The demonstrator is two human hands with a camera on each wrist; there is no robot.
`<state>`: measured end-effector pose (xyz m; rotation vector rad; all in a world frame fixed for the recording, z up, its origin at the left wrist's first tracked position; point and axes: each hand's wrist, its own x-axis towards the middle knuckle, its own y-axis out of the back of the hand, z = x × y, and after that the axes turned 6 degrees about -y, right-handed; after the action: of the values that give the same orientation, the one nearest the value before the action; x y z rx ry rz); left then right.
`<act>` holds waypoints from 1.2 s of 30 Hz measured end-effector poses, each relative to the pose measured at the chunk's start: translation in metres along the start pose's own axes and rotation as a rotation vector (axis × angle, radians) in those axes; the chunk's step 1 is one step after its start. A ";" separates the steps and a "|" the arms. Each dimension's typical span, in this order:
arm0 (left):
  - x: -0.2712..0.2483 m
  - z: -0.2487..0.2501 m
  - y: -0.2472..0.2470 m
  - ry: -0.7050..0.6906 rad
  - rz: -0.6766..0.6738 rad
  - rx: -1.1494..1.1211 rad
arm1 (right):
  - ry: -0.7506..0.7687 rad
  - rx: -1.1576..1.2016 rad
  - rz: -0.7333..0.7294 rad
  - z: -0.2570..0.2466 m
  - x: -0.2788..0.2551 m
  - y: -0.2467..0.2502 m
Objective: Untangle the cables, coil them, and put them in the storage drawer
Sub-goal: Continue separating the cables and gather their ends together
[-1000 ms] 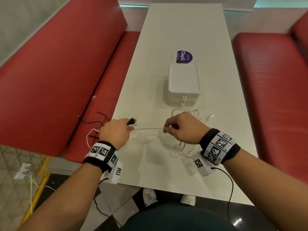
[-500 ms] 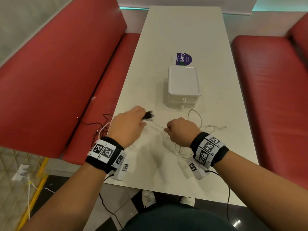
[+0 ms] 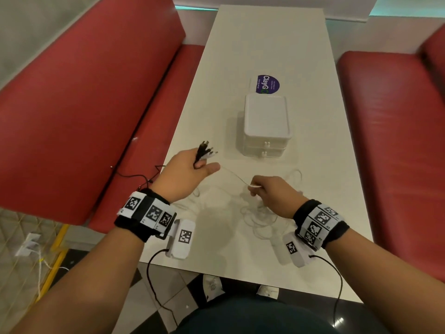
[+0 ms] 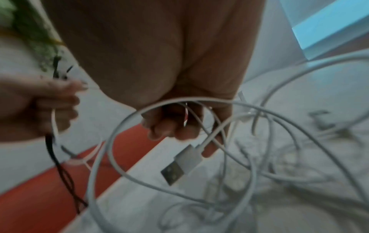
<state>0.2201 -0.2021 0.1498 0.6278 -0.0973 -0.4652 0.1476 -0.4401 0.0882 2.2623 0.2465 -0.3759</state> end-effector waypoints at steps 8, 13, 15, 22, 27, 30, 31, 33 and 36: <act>-0.009 -0.046 -0.012 0.181 -0.048 0.459 | 0.146 0.115 0.045 -0.031 -0.018 0.028; -0.007 -0.076 0.032 0.323 0.226 0.606 | 0.036 -0.115 0.141 -0.021 -0.015 0.034; -0.012 -0.086 0.047 0.392 0.223 0.655 | -0.017 -0.145 0.173 -0.011 -0.010 0.036; -0.015 -0.040 0.021 0.023 0.093 0.873 | 0.025 -0.348 0.152 -0.019 0.004 0.004; -0.013 0.002 -0.030 -0.194 -0.181 0.331 | 0.184 0.011 0.085 -0.047 0.006 -0.006; -0.010 0.004 -0.028 -0.032 -0.116 0.045 | 0.129 0.206 0.155 -0.043 0.002 0.002; -0.009 0.001 -0.024 0.011 -0.097 0.004 | 0.085 0.230 0.144 -0.039 -0.001 0.005; -0.008 -0.002 -0.016 0.056 -0.045 -0.010 | 0.031 0.291 0.059 -0.033 -0.005 0.010; -0.009 -0.009 -0.012 0.065 0.004 0.052 | 0.023 0.414 0.004 -0.032 -0.011 0.022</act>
<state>0.2092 -0.2013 0.1360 0.6935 -0.0490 -0.4388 0.1495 -0.4308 0.1275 2.6736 0.1889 -0.4304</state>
